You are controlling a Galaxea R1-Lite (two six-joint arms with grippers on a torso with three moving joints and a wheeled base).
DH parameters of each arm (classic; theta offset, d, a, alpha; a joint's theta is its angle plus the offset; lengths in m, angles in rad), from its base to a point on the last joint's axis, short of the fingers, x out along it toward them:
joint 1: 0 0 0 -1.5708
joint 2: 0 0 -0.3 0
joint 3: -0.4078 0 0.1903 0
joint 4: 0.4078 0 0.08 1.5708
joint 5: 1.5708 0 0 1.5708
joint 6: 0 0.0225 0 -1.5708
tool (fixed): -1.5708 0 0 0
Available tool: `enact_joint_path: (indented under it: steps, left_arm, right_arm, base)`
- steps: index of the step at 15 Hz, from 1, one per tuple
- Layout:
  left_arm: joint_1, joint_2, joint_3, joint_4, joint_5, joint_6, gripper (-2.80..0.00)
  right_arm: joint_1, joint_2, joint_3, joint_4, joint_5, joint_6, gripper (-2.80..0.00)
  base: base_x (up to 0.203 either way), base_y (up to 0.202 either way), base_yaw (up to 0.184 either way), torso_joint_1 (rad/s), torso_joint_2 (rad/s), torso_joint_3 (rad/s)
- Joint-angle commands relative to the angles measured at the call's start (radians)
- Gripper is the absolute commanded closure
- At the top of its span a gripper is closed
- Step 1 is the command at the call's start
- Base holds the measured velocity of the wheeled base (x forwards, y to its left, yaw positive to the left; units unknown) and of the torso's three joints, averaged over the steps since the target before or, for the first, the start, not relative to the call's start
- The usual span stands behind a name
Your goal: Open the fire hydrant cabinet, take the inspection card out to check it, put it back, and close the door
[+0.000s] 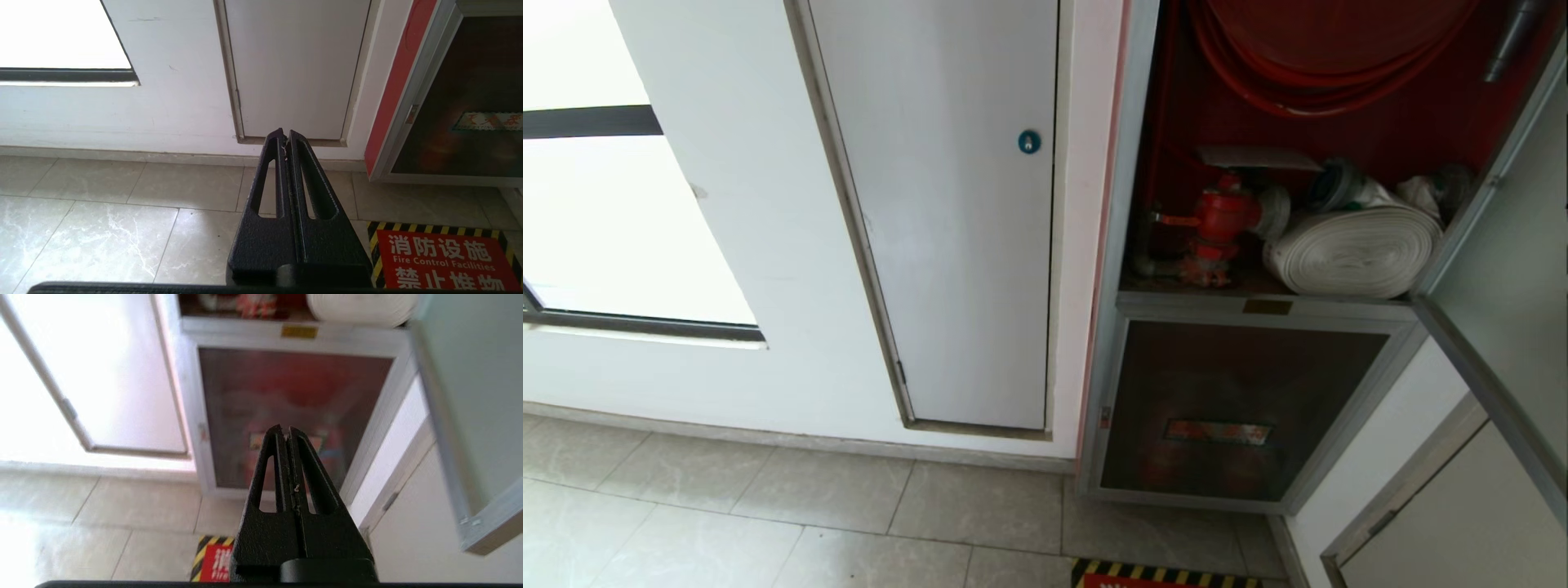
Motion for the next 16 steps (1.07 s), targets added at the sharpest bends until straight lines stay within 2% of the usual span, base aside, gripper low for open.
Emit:
enact_joint_path:
  steps: [1,3,5,9,11,16]
  left_arm:
    - [0.0,0.001,0.0,0.001,0.0,0.0,0.0]
    - [0.0,0.001,0.0,-0.001,0.0,0.0,0.0]
    - [0.0,0.001,0.001,0.0,0.0,0.0,0.0]
    - [0.0,0.001,0.0,0.0,0.0,0.0,0.0]
    - [0.0,0.001,0.001,-0.001,0.0,0.0,0.0]
    - [0.0,0.001,0.0,0.001,0.0,0.0,0.0]
  right_arm:
    - [0.001,-0.078,0.049,0.012,0.021,0.0,0.0]
    - [0.001,-0.101,0.079,0.015,0.067,0.0,0.0]
    - [0.001,-0.104,0.085,0.013,0.08,0.001,0.0]
    - [0.001,-0.104,0.091,0.01,0.07,0.021,0.0]
    - [0.002,-0.104,0.113,0.016,0.015,0.032,0.0]
    - [0.003,-0.102,0.113,0.019,0.021,0.059,0.0]
  base:
    - [0.0,0.0,0.0,0.0,0.0,0.0]
    - [0.0,0.0,0.0,0.0,0.0,0.0]
    - [0.0,0.0,0.0,0.0,0.0,0.0]
    - [0.0,0.0,0.0,0.0,0.0,0.0]
    - [0.0,0.0,0.0,0.0,0.0,0.0]
    - [0.0,0.0,0.0,0.0,0.0,0.0]
